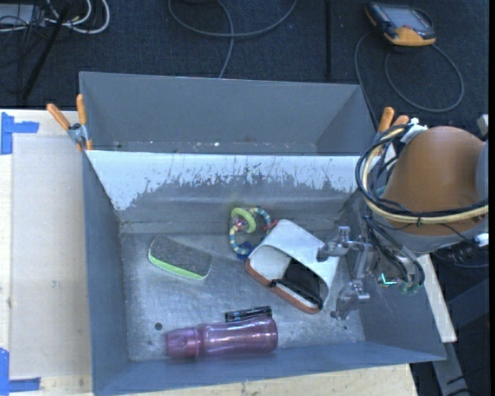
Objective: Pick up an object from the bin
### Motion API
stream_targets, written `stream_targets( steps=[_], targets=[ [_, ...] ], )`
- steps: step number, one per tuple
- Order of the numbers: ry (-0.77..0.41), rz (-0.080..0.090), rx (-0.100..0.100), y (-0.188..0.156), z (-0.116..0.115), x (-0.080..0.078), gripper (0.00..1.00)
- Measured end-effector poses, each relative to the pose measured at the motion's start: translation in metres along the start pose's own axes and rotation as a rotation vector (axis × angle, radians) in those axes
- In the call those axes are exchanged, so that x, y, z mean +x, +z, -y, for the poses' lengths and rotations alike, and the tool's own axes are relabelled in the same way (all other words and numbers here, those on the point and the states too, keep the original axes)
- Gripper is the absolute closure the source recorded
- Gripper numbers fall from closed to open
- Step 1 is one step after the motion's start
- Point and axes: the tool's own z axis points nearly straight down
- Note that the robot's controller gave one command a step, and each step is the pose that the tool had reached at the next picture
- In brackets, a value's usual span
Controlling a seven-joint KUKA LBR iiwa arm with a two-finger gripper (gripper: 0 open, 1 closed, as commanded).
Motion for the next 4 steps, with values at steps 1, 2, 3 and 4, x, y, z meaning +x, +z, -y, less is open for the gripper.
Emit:
stream_targets(
  steps=[1, 2, 3, 4],
  targets=[
    [-0.002, 0.008, 0.001, -0.004, 0.0, -0.002, 0.0],
    [-0.065, 0.014, 0.002, 0.033, -0.014, 0.001, 0.0],
    [-0.189, 0.012, 0.002, 0.1, -0.005, -0.008, 0.0],
    [-0.149, 0.018, 0.005, 0.124, -0.008, -0.014, 0.0]
  ],
)
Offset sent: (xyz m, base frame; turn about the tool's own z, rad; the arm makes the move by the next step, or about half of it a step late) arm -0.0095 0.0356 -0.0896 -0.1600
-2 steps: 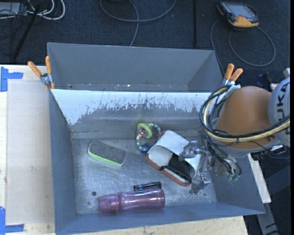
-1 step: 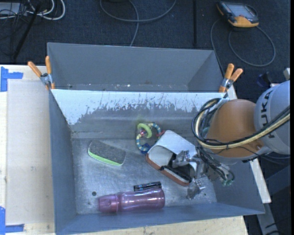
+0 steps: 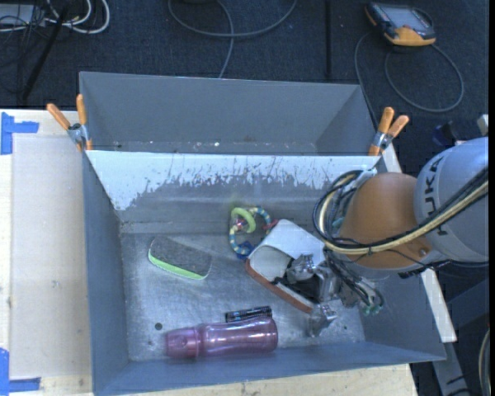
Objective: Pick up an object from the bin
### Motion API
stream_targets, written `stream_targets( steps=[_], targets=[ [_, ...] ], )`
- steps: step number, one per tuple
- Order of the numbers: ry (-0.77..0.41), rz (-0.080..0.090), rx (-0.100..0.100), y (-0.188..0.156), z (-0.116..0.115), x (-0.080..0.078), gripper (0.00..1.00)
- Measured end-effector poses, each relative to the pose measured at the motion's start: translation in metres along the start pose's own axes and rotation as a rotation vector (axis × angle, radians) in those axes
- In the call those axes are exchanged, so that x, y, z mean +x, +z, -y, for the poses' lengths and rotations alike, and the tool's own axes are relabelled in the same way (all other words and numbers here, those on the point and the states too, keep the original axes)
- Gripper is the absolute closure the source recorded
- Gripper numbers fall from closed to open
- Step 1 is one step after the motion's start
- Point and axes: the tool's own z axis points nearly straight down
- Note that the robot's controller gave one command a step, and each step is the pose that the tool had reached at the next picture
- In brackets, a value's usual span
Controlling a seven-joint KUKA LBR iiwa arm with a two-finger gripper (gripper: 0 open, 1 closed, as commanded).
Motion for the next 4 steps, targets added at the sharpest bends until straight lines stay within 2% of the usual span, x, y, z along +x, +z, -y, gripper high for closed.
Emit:
stream_targets(
  steps=[1, 2, 3, 4],
  targets=[
    [0.093, 0.01, 0.001, -0.002, -0.008, 0.014, 0.0],
    [0.158, 0.002, 0.002, -0.003, -0.034, 0.02, 0.0],
    [0.192, -0.003, -0.004, -0.004, -0.039, 0.021, 0.0],
    [0.356, -0.011, -0.002, -0.002, -0.085, 0.006, 1.0]
  ],
)
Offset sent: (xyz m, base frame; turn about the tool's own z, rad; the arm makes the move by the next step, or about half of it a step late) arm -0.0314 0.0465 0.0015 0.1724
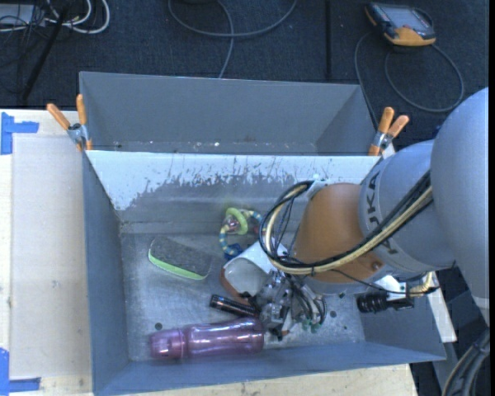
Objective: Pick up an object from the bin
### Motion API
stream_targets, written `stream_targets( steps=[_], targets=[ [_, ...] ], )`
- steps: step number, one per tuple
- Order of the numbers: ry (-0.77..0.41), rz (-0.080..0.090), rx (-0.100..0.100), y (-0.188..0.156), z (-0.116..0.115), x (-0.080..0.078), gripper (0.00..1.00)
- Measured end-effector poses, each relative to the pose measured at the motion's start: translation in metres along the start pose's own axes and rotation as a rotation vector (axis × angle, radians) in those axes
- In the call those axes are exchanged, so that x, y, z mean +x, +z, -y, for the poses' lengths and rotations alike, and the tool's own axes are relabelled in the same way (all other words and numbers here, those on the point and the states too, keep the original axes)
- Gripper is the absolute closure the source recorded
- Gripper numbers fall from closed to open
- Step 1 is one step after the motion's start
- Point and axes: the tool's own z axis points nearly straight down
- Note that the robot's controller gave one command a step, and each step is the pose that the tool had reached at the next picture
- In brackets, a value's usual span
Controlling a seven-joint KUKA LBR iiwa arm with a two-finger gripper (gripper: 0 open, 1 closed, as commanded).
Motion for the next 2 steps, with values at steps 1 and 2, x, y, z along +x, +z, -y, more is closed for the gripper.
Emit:
stream_targets(
  steps=[1, 2],
  targets=[
    [-0.003, 0.001, -0.001, 0.0022, -0.0006, 0.0008, 0.0],
    [-0.004, -0.001, -0.002, 0.0002, -0.0015, 0.0004, 1.0]
  ],
)
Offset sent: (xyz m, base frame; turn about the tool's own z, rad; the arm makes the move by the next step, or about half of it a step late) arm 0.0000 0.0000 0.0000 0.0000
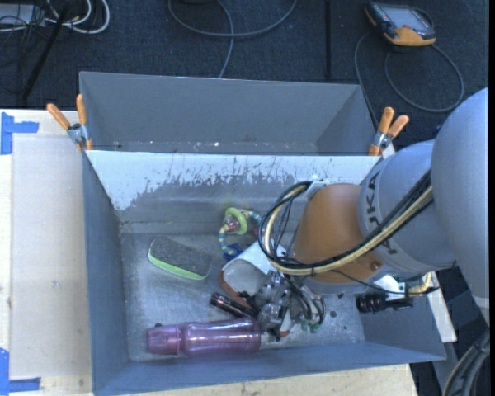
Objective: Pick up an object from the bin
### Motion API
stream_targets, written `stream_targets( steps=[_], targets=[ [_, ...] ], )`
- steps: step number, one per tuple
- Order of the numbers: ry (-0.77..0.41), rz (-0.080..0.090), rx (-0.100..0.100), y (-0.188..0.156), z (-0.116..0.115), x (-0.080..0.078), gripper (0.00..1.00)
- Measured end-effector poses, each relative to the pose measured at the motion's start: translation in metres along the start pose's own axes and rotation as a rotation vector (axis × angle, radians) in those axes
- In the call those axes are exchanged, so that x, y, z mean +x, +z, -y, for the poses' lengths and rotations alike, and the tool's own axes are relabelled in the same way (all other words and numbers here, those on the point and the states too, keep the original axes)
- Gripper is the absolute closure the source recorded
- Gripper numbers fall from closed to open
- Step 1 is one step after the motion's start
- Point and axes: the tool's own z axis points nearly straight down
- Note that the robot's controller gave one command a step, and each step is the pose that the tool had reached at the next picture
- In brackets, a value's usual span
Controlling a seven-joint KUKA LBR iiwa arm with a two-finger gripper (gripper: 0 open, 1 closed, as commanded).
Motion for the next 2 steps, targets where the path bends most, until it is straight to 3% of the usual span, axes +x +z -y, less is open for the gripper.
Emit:
stream_targets(
  steps=[1, 2],
  targets=[
    [-0.001, 0.0, 0.0, 0.0, 0.0, 0.0, 1.0],
    [0.051, 0.01, -0.001, -0.17, -0.007, -0.03, 1.0]
  ],
)
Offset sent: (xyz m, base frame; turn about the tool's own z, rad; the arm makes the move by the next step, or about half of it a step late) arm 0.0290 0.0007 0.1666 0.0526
